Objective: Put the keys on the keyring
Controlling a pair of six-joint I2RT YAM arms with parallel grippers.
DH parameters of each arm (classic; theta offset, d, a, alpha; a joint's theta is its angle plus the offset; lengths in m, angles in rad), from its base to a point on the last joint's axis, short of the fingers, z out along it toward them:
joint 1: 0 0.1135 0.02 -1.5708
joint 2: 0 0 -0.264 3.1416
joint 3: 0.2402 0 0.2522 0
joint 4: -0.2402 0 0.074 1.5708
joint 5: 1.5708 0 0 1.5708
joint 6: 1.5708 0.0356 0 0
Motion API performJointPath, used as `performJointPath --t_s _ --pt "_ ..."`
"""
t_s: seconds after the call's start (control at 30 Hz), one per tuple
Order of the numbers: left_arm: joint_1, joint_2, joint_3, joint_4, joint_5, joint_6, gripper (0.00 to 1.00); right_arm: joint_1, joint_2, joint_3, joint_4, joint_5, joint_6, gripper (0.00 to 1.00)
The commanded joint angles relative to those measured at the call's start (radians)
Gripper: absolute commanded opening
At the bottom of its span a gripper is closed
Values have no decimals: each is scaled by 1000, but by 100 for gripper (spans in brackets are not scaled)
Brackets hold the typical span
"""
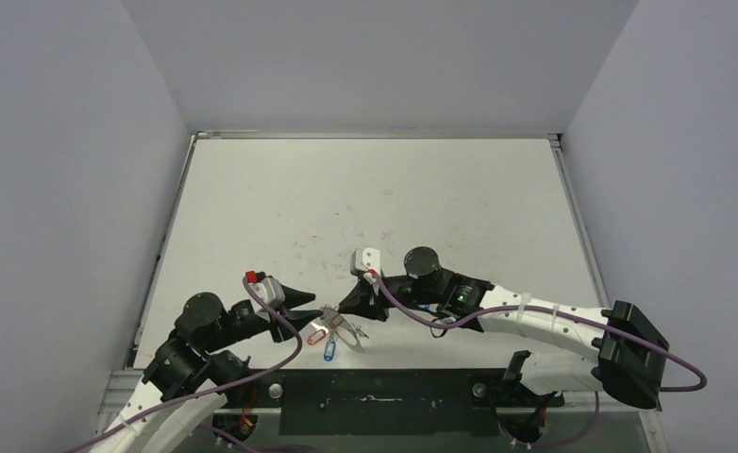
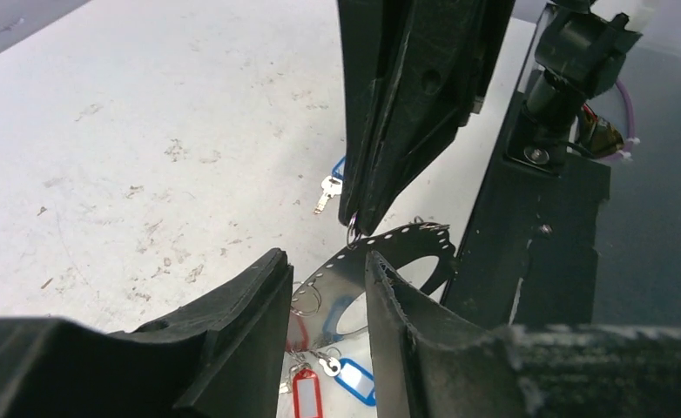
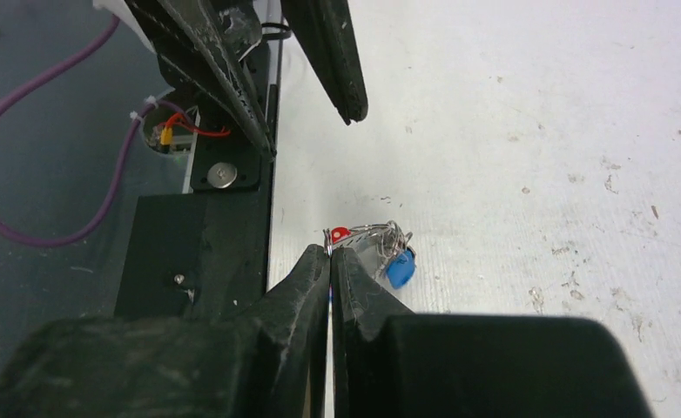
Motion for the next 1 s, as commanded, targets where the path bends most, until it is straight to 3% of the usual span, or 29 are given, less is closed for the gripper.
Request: performJointPath --t_s 0.0,0.33,0.53,0.77,0.97 --pt "-4 -94 -89 151 -68 -104 35 9 -72 -55 310 67 142 0" --pt "-4 -160 -212 351 -18 -154 36 8 -67 -144 572 69 282 0" --pt "-4 -147 -231 462 31 -157 34 8 -58 -151 604 54 303 0" --pt "-4 -116 -251 536 61 -171 23 9 -43 -145 621 27 310 0" --pt "-4 -71 -255 598 92 -181 21 9 -29 -141 630 9 318 0"
